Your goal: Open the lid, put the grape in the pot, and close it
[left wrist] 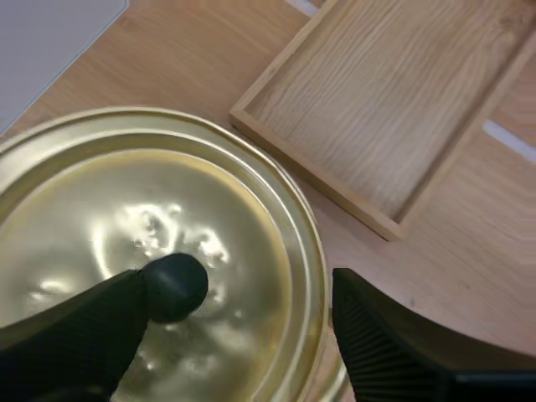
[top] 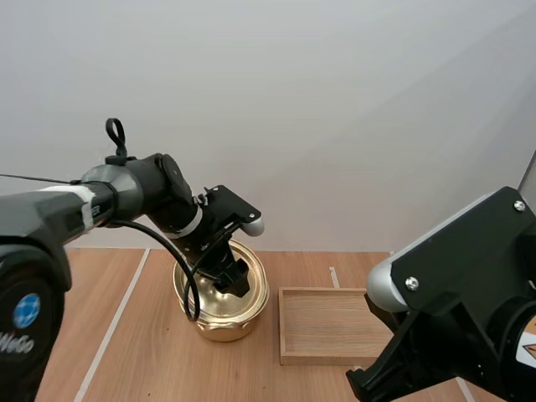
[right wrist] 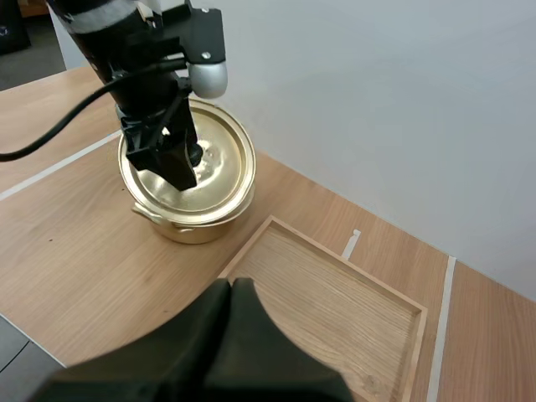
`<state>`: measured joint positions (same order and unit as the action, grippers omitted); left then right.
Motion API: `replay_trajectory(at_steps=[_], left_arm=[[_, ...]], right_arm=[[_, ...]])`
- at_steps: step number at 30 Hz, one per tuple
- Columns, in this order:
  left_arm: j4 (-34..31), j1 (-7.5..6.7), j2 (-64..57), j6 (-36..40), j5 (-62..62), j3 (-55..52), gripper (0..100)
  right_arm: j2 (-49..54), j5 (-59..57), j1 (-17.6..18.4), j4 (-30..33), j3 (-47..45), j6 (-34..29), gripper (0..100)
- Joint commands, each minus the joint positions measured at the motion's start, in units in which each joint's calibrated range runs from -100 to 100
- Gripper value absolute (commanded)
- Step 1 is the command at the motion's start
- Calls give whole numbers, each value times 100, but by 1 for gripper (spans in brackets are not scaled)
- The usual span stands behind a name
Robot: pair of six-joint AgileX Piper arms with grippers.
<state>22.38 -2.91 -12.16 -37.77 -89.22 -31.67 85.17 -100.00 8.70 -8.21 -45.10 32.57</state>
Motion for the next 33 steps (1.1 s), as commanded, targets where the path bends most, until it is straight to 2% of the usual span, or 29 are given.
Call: replay_trajectory(at_steps=[1,7,14,23,24,25,26,27,28,33], left_arm=[[107,-10,-802,182,-925,-7,100],[127,-10,-2208,191,-600,-7,100],[52,-10,-2888,203,-922,-7,100],[2,-10,-3951,575,-1078,-7,100],[-33,-10,-4095,644,-1078,-7,80],[-85,-10,-4273,724,-1078,-7,56],[-114,-10,-4454,826,-1078,-7,19],[-123,-10,-4605,876,-1078,-7,5],[-139,-10,-4832,954,-1078,-7,2],[-139,-10,-5720,1377,-1078,-7,1]], right_arm=[[58,0,-16,-66,-6,18,0],[58,0,-16,-238,-6,18,0],[58,0,-16,-444,-6,18,0],[58,0,-16,-466,-6,18,0],[58,0,-16,-478,-6,18,0],[58,0,-16,-478,-6,8,0],[58,0,-16,-478,-6,-16,0],[58,0,-16,-478,-6,-15,0],[58,0,-16,-478,-6,-15,0],[257,0,-16,-478,-18,-225,0]])
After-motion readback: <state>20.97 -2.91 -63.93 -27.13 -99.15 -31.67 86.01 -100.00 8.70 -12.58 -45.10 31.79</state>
